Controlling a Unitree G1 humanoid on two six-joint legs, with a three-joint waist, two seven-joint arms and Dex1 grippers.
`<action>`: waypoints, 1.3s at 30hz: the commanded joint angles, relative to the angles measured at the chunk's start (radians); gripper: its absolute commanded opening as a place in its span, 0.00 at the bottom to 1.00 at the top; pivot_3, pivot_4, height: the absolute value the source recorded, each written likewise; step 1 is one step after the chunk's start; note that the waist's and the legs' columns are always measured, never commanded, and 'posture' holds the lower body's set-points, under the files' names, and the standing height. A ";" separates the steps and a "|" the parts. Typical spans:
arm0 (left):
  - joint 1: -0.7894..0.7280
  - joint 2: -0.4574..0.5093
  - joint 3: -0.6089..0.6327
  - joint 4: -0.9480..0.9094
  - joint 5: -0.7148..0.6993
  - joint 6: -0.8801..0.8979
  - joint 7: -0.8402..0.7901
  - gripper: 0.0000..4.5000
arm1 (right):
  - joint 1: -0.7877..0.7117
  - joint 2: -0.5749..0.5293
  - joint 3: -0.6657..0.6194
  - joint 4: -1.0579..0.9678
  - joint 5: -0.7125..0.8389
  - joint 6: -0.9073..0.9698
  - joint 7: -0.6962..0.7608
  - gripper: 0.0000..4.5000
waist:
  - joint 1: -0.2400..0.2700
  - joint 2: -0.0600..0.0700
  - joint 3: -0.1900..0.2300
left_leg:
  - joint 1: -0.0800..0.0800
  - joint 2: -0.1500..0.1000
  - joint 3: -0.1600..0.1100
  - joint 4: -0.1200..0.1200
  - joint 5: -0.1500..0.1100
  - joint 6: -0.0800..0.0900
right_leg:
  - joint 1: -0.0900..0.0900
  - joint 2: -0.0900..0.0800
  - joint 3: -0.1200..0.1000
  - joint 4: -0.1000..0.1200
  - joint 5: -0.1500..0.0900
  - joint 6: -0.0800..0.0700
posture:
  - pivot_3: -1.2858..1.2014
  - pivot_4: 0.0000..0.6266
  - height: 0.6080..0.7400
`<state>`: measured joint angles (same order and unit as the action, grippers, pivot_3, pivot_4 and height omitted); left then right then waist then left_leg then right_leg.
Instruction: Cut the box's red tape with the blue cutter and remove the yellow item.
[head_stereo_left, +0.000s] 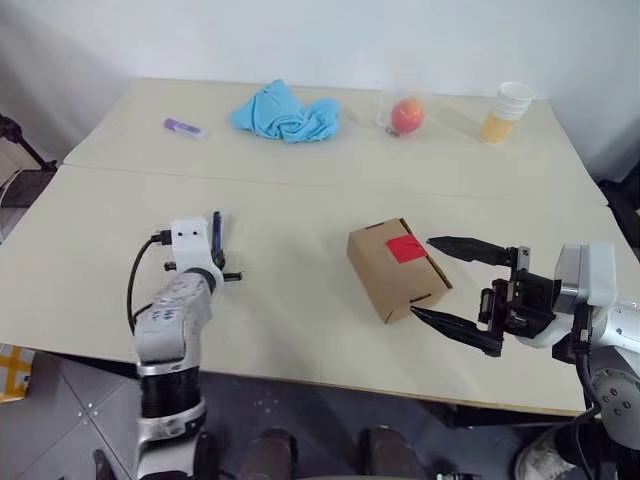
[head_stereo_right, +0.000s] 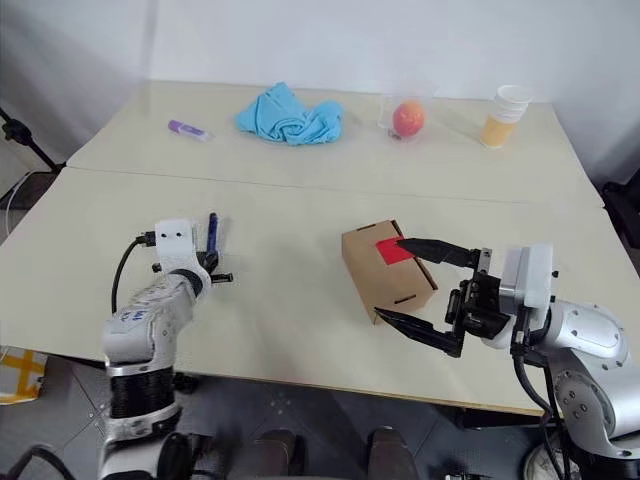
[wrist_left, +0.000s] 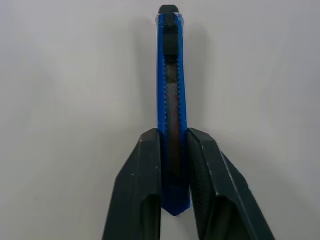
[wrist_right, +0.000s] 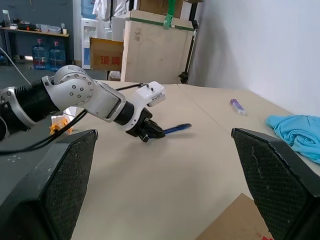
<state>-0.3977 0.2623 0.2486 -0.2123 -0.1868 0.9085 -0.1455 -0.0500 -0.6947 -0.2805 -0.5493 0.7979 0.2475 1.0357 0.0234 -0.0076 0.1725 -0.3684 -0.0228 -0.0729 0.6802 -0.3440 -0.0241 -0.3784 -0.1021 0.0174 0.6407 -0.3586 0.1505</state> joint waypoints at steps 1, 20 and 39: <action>0.034 0.188 -0.018 -0.034 -0.140 -0.164 -0.401 0.09 | 0.005 -0.020 -0.035 -0.040 0.037 0.009 -0.004 1.00 | -0.002 0.000 0.000 | -0.001 0.000 0.000 -0.001 0.000 0.000 | 0.000 0.000 -0.001 -0.002 0.000 -0.001 | 0.52 0.24 1.00; -0.175 0.387 -0.701 -0.014 0.209 -0.630 -1.087 0.09 | 0.440 -0.224 -0.115 -0.428 0.109 0.367 -0.291 0.92 | -0.001 0.002 0.006 | -0.007 -0.015 -0.001 -0.014 0.000 0.012 | 0.002 -0.012 -0.015 -0.017 0.006 0.005 | 0.52 0.24 1.00; -0.201 0.336 -0.854 -0.181 0.331 -0.169 -0.952 0.09 | 0.187 -0.181 0.378 -0.124 -0.422 0.263 -0.349 0.00 | 0.001 0.001 0.006 | -0.003 -0.014 -0.001 -0.013 0.005 0.011 | 0.002 -0.013 -0.011 -0.015 0.007 0.005 | 0.52 0.24 1.00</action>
<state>-0.5926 0.6006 -0.5904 -0.4205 0.1051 0.7268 -1.1395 0.1471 -0.8786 0.0783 -0.6966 0.4054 0.5552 0.6571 0.0241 -0.0065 0.1789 -0.3715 -0.0374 -0.0739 0.6683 -0.3387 -0.0125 -0.3754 -0.1150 0.0061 0.6258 -0.3516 0.1564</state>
